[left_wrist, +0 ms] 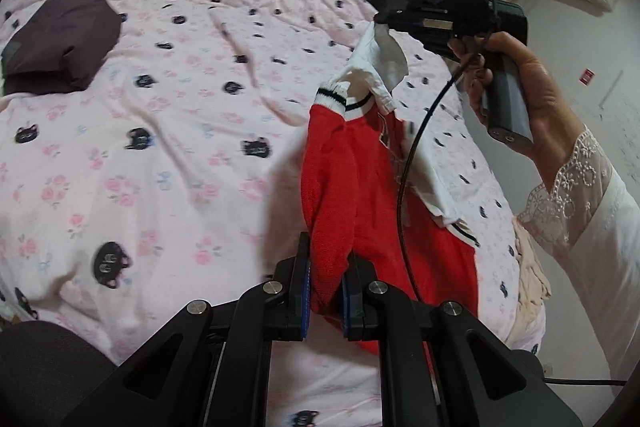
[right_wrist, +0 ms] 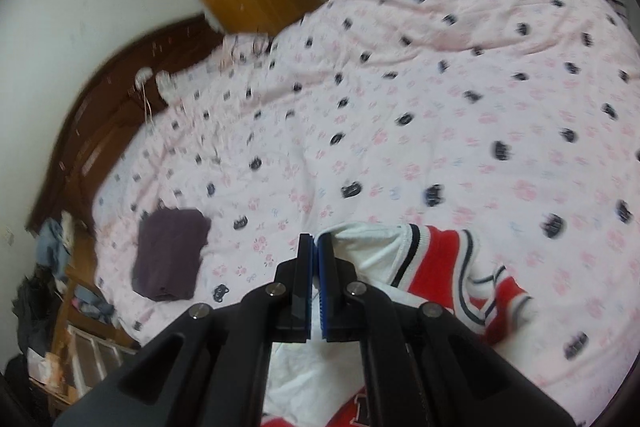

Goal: Fold clothes

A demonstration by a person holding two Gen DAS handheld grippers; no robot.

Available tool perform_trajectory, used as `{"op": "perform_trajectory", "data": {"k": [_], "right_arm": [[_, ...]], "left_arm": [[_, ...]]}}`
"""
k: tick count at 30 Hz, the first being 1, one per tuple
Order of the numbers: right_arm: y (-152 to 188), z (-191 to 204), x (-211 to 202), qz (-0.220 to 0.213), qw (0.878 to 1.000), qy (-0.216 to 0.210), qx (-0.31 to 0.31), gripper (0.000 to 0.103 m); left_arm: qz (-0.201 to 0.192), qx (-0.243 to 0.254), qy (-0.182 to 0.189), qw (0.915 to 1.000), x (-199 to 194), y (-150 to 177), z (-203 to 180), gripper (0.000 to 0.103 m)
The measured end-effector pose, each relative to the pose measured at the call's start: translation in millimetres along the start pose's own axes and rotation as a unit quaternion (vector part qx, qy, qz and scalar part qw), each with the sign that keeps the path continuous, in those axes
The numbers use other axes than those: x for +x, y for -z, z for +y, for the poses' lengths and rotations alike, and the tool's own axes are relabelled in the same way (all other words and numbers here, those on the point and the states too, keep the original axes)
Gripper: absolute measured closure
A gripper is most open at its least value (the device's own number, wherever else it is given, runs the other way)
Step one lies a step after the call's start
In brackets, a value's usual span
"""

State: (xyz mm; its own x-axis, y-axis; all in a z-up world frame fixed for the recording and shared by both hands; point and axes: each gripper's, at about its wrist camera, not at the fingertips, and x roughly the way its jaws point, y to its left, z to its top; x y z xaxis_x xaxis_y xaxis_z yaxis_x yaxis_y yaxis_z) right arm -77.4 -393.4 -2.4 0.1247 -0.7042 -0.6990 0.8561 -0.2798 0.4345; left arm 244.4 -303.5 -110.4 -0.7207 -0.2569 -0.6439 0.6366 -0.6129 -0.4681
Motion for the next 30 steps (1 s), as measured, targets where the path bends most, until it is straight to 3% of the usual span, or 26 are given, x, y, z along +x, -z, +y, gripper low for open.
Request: {"op": "perform_trajectory", "data": {"k": [10,12,13,15,22,28,30], "right_arm": [[9.9,66.0,144.9,0.097,0.994,0.023,-0.042,0.1],[18.7,72.9,169.3,0.117,0.992,0.022,-0.043,0.093],[20.8,74.4,173.3,0.12,0.992,0.019,-0.042,0.09],[24.7,77.2,181.0,0.126,0.991,0.013,-0.039,0.066],[1.0,62.6,133.0,0.087,0.995,-0.014,-0.039,0.064],[14.8,14.1,119.7,0.141,0.989,0.031,-0.039,0.064],[24.5,-1.6,125.9,0.153,0.988,0.023,-0.014,0.063]], "left_arm": [[0.033,-0.045,-0.053,0.997,-12.7,9.3,67.0,0.094],[0.041,-0.053,-0.062,0.9958,-13.4,12.5,77.2,0.094],[0.043,-0.056,-0.067,0.9952,-13.3,13.6,81.5,0.094],[0.047,-0.066,-0.072,0.9941,-13.7,14.3,89.6,0.094],[0.056,-0.077,-0.063,0.9935,-12.9,15.4,98.3,0.094],[0.063,-0.068,-0.032,0.9952,-7.2,20.3,87.6,0.094],[0.065,-0.073,-0.02,0.995,-5.9,22.1,87.3,0.093]]}}
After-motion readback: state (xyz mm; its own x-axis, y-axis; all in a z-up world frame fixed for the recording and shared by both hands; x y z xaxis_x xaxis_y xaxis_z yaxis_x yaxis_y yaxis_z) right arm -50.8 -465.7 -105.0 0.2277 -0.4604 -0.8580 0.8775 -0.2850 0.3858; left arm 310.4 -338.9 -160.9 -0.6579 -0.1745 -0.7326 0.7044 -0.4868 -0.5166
